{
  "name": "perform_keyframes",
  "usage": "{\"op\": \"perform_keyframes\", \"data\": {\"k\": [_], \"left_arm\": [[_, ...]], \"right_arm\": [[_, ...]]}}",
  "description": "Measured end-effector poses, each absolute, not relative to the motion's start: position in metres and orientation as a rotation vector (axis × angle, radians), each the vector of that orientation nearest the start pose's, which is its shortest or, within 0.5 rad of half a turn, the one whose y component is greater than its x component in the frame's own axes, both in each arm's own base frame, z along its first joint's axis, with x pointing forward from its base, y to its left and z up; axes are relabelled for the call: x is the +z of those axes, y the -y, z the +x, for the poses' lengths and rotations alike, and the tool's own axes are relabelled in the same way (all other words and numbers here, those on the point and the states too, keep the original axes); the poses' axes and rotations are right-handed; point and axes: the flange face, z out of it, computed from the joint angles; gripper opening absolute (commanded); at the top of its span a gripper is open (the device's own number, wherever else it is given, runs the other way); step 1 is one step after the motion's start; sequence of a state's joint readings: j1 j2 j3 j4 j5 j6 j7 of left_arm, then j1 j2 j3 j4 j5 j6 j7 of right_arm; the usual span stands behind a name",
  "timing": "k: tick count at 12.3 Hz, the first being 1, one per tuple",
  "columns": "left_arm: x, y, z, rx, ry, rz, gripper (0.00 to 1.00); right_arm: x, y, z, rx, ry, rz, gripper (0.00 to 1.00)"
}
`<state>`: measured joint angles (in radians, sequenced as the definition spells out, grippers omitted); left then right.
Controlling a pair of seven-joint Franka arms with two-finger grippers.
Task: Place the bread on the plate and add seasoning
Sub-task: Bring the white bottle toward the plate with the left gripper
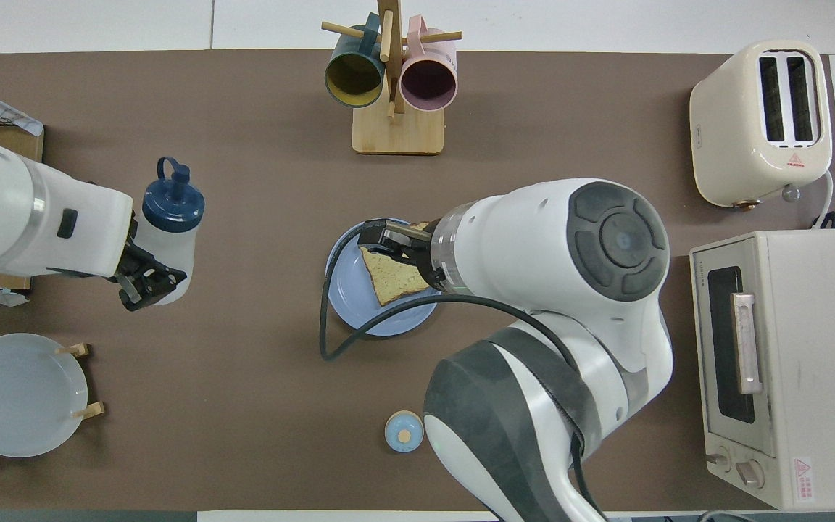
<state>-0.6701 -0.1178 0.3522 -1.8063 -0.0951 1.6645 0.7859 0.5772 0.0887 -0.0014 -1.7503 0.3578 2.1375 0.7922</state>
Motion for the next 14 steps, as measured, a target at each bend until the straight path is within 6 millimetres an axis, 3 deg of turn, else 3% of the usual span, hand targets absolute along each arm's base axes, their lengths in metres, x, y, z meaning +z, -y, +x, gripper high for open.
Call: {"op": "perform_keyframes", "data": {"k": [5,6,9,10,12,14], "left_arm": [[0.566,0.218,0.434,0.082,-1.958,-2.585,0.0],[0.563,0.22,0.427,0.082,-2.006,-2.543,0.0],[0.548,0.216,0.418,0.011,-2.073,-2.491,0.0],[0.542,0.215,0.416,-0.025,-2.075,-2.489,0.0],[0.535,0.212,0.409,-0.056,-2.079,-2.487,0.0],[0.536,0.212,0.407,-0.07,-2.081,-2.485,0.0]], "right_arm": [[0.598,-0.363,0.502,0.068,-0.657,-2.443,0.96],[0.61,-0.364,0.502,0.075,-0.687,-2.406,0.84],[0.631,-0.384,0.488,0.073,-0.675,-2.372,0.73],[0.632,-0.396,0.48,0.073,-0.665,-2.363,0.64],[0.633,-0.419,0.464,0.065,-0.633,-2.348,0.61],[0.627,-0.43,0.457,0.067,-0.613,-2.365,0.55]]}}
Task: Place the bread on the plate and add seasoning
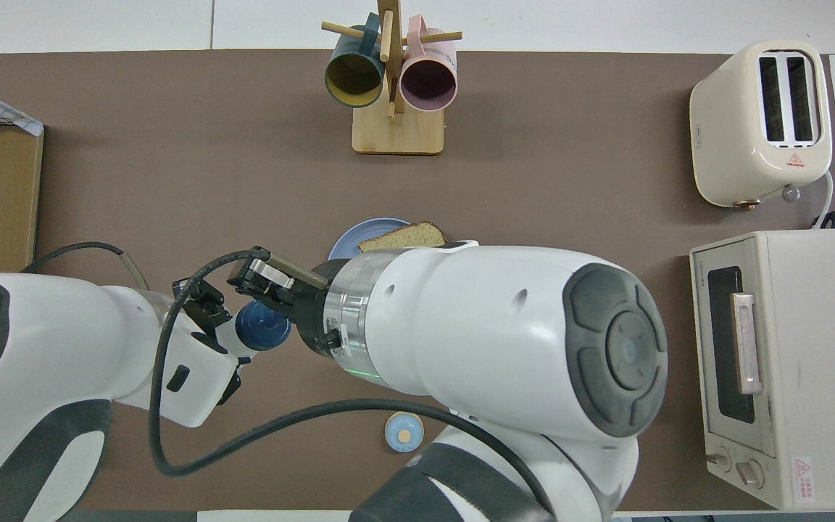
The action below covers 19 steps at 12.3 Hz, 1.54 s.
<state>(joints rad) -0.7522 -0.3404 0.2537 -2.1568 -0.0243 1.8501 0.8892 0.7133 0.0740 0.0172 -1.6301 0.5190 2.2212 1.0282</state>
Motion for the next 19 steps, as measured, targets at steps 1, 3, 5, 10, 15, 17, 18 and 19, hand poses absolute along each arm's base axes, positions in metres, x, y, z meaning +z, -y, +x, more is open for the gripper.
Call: {"op": "perform_keyframes", "data": {"k": [1,3,5,10,15,17,18,19], "left_arm": [[0.5367,0.2114,0.4068,-0.074,-2.081,-2.485,0.0],[0.5371,0.2114,0.4069,-0.077,-2.081,-2.485,0.0],[0.5373,0.2114,0.4071,-0.081,-2.08,-2.485,0.0],[0.5374,0.2114,0.4073,-0.083,-2.08,-2.485,0.0],[0.5373,0.2114,0.4073,-0.083,-2.08,-2.485,0.0],[0.5373,0.2114,0.4073,-0.083,-2.08,-2.485,0.0],[0.5372,0.2114,0.4073,-0.082,-2.08,-2.485,0.0],[0.5372,0.2114,0.4073,-0.082,-2.08,-2.485,0.0]], "right_arm": [[0.6246,-0.4299,0.4568,0.064,-0.612,-2.373,0.5],[0.6188,-0.4291,0.4569,0.068,-0.616,-2.384,0.45],[0.617,-0.4296,0.4557,0.073,-0.615,-2.389,0.43],[0.6177,-0.4281,0.4507,0.074,-0.592,-2.434,0.37],[0.6209,-0.4271,0.4492,0.069,-0.586,-2.44,0.35],[0.6224,-0.4271,0.4491,0.067,-0.584,-2.438,0.27],[0.6228,-0.4271,0.4491,0.066,-0.584,-2.438,0.15],[0.6229,-0.4272,0.4491,0.066,-0.584,-2.438,0.0]]}}
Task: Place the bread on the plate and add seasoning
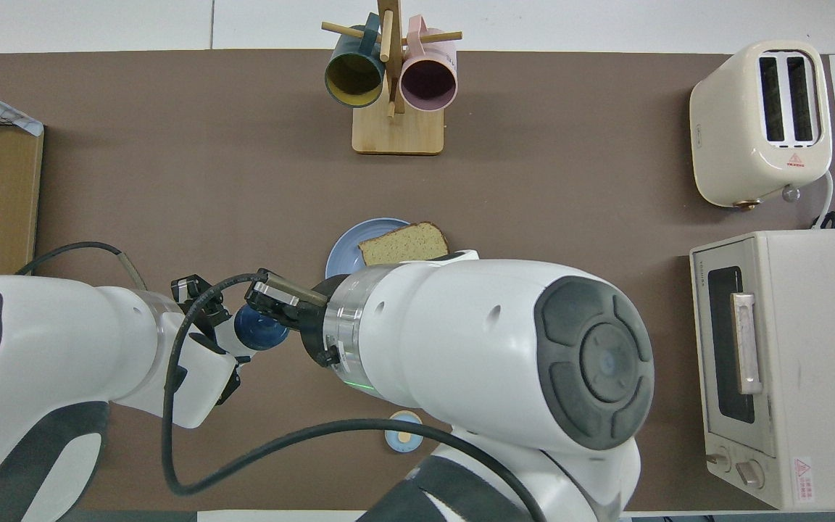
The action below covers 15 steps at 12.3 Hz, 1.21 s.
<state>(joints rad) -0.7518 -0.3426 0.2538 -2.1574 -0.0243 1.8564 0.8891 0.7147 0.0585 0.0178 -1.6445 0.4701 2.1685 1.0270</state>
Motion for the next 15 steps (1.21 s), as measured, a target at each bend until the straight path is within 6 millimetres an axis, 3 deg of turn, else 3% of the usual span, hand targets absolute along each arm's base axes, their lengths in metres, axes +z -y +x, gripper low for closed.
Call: {"op": "perform_keyframes", "data": {"k": [15], "left_arm": [[0.546,0.214,0.409,-0.133,-2.065,-2.491,0.0]], "right_arm": [[0.628,-0.413,0.464,0.131,-0.747,-2.341,0.0]]}}
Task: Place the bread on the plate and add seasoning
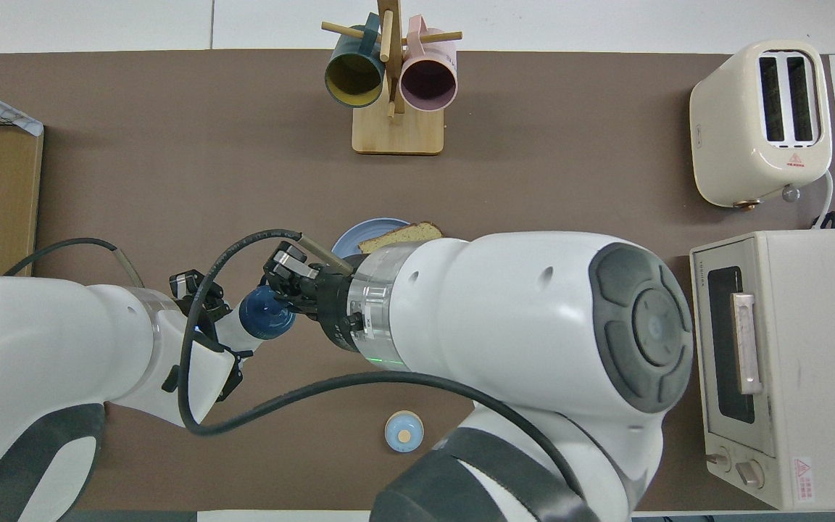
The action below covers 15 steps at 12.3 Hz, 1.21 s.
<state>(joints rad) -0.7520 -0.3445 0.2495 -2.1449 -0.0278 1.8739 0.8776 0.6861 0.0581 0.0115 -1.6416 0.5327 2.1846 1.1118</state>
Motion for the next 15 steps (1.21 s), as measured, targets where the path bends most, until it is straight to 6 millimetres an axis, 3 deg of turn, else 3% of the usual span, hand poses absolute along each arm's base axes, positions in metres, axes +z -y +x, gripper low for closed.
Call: {"op": "perform_keyframes", "data": {"k": [7,10,11,12,15], "left_arm": [[0.548,0.21,0.412,-0.135,-2.03,-2.511,0.0],[0.539,0.211,0.404,-0.045,-2.059,-2.48,0.0],[0.538,0.215,0.402,-0.04,-2.069,-2.468,0.0],[0.538,0.217,0.401,-0.038,-2.073,-2.46,0.0],[0.532,0.214,0.398,0.013,-2.073,-2.455,0.0]], "right_arm": [[0.626,-0.414,0.467,0.046,-0.771,-2.267,0.0],[0.633,-0.404,0.476,-0.013,-0.794,-2.214,0.0],[0.633,-0.401,0.478,-0.016,-0.8,-2.212,0.23],[0.632,-0.401,0.479,-0.015,-0.802,-2.214,0.99],[0.633,-0.395,0.482,-0.019,-0.812,-2.21,1.0]]}}
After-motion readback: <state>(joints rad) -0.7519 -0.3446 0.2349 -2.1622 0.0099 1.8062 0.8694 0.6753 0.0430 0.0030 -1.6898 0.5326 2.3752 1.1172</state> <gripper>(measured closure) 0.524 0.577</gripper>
